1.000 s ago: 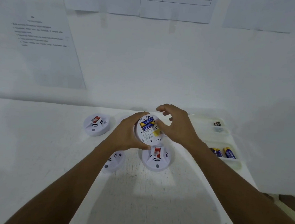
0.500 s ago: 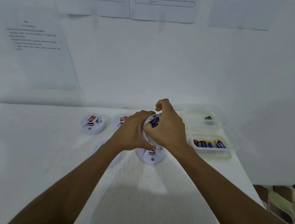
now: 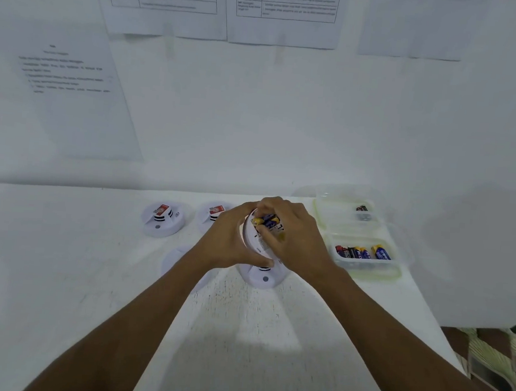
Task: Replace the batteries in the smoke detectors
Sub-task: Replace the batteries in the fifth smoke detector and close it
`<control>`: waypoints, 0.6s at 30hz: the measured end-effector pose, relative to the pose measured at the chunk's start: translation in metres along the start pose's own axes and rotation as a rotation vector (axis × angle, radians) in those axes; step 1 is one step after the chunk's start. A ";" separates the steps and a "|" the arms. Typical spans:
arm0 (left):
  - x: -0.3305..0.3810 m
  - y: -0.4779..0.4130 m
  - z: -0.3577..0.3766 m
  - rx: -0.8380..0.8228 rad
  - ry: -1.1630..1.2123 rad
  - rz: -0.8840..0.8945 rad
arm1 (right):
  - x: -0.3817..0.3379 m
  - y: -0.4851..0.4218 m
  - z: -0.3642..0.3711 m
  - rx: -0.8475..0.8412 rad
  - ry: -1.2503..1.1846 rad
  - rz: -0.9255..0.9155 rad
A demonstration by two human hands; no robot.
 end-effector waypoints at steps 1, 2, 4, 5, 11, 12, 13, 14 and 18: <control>0.001 -0.001 0.003 -0.011 0.010 -0.013 | 0.001 0.001 -0.003 0.009 -0.001 -0.002; 0.002 -0.001 0.005 -0.019 0.016 -0.025 | 0.003 0.001 -0.007 0.022 -0.020 0.011; 0.002 -0.003 0.011 -0.033 0.026 -0.044 | 0.010 0.002 -0.020 0.060 -0.132 0.081; 0.002 -0.005 0.014 -0.045 0.031 -0.049 | 0.017 0.003 -0.028 0.079 -0.212 0.135; 0.010 -0.017 0.038 -0.084 0.071 -0.046 | 0.114 0.025 -0.062 -0.093 -0.184 0.478; 0.012 -0.020 0.044 -0.089 0.079 -0.041 | 0.135 0.033 -0.066 -0.144 -0.138 0.522; 0.015 -0.023 0.050 -0.096 0.088 -0.038 | 0.154 0.040 -0.070 -0.189 -0.100 0.556; 0.018 -0.025 0.056 -0.103 0.093 -0.033 | 0.170 0.046 -0.073 -0.236 -0.050 0.577; 0.024 -0.033 0.081 -0.116 0.093 -0.028 | 0.211 0.060 -0.065 -0.421 0.170 0.589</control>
Point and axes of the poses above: each hand's wrist, its own y-axis away from the middle knuckle, its own z-axis out of the palm, x = y × z, the point moved 7 cm from there along -y, towards the middle knuckle, and after that the axes turned 15 degrees about y, right-handed, at the moved point
